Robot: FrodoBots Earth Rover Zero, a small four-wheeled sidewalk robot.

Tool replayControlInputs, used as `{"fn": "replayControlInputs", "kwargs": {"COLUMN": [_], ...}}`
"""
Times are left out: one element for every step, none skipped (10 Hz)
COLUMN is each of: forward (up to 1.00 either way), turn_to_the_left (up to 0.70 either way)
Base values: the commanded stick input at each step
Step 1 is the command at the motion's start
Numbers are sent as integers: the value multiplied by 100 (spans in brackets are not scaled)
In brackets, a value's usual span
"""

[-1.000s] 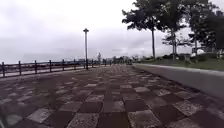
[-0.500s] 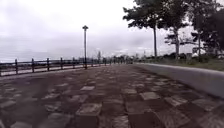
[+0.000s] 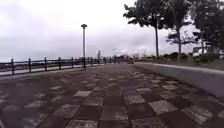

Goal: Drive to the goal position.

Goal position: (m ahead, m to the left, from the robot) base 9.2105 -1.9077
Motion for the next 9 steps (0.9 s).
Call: {"fn": "replayControlInputs", "kwargs": {"forward": [100,100,100,100,100,100,100,100,100], "turn_to_the_left": [0,0,0,0,0,0,0,0,0]}}
